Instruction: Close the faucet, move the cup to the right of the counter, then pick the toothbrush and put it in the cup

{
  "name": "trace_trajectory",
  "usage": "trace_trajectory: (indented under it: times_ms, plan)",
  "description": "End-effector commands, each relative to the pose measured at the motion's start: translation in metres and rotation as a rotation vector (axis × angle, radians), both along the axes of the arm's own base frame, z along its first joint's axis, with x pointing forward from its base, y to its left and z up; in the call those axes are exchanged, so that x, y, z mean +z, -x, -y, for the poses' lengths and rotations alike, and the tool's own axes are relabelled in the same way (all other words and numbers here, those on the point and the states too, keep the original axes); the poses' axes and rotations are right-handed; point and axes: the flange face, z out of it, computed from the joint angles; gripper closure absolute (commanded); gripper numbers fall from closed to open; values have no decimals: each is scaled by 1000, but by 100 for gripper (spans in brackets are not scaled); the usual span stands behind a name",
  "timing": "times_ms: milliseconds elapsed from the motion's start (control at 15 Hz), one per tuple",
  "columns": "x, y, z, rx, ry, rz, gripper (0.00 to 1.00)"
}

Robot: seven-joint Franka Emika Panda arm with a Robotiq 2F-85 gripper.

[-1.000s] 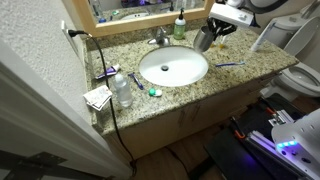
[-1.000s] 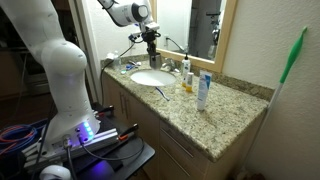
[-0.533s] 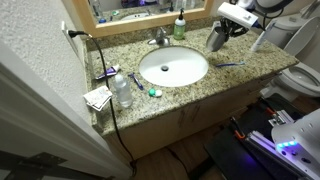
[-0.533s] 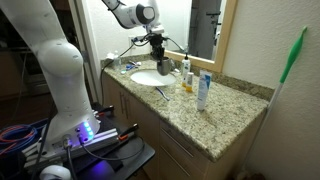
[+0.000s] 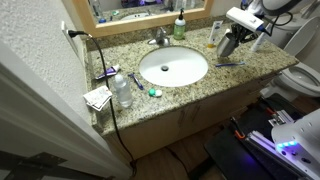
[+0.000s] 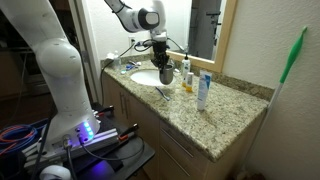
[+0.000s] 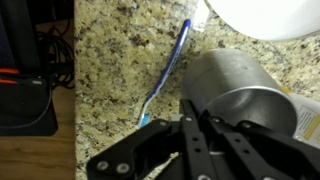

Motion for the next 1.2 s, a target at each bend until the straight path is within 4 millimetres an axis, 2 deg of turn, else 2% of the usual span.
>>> trace_trajectory:
  times_ms: [0,200,467,1000,1067,1133]
  plan:
    - [-10,13,24,-87,-57,-18,98]
    - [-18,14,37,-143,-85,-5,98]
    - [-24,2,41,-180,-73,-21,98]
    - [-12,-58,26,-179,-23,-48,98]
    - [-11,-39,29,-178,-26,-25,93]
    - [-11,-46,28,-174,-25,-28,93]
